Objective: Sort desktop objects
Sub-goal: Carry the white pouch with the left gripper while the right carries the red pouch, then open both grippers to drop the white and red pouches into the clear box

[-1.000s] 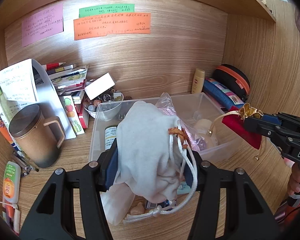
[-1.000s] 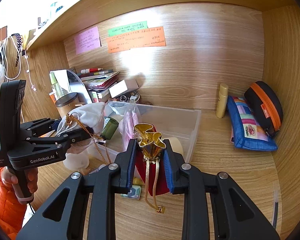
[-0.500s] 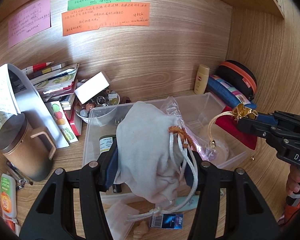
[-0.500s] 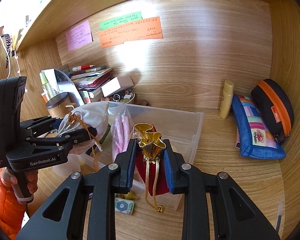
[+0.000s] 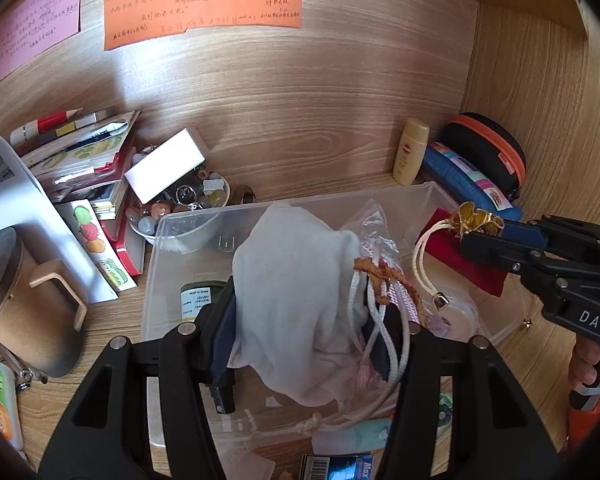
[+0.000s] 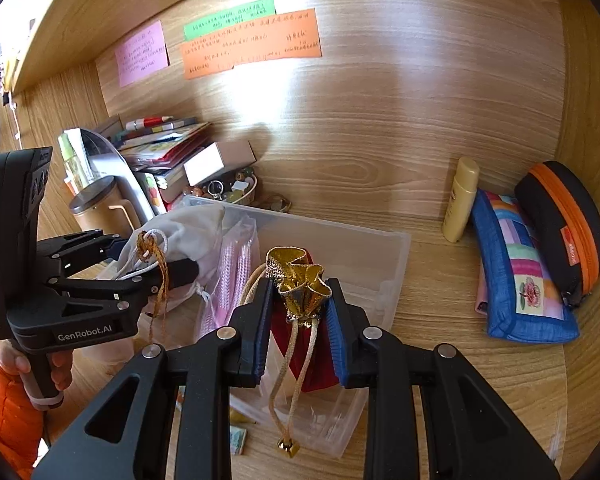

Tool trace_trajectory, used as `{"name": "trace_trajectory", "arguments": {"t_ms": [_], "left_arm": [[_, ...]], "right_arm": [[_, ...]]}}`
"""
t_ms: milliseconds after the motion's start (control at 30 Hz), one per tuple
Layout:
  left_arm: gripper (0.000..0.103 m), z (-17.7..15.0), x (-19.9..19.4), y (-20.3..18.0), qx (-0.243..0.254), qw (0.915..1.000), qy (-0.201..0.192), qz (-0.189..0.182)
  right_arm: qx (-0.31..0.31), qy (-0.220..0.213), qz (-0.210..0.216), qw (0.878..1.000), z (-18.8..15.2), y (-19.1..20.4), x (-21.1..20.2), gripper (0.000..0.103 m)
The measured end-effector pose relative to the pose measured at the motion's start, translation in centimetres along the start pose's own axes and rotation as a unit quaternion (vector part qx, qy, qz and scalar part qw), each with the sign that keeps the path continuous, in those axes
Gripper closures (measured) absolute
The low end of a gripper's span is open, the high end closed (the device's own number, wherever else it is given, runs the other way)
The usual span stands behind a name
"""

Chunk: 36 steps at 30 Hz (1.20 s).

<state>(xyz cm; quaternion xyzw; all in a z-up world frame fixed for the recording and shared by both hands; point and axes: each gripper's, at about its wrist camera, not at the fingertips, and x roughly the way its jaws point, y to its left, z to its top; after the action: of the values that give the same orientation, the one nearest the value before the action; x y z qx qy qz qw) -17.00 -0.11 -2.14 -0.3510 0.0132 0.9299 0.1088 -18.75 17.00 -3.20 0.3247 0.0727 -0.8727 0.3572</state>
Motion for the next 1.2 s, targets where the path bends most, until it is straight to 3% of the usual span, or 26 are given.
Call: {"name": "trace_trajectory", "arguments": {"t_ms": [433, 1067, 1200], "left_arm": [[0.048, 0.3, 1.4, 0.1, -0.007, 0.9999, 0.015, -0.005], [0.048, -1.0, 3.0, 0.2, -0.009, 0.9990, 0.043, -0.001], [0.043, -1.0, 2.7, 0.2, -0.005, 0.9991, 0.041, 0.003]], "right_arm": [[-0.010, 0.021, -0.007, 1.000, 1.0, 0.4, 3.0, 0.080], [-0.020, 0.034, -0.032, 0.999, 0.8, 0.7, 4.1, 0.075], [-0.019, 0.037, -0.035, 0.999, 0.8, 0.7, 4.0, 0.074]]}}
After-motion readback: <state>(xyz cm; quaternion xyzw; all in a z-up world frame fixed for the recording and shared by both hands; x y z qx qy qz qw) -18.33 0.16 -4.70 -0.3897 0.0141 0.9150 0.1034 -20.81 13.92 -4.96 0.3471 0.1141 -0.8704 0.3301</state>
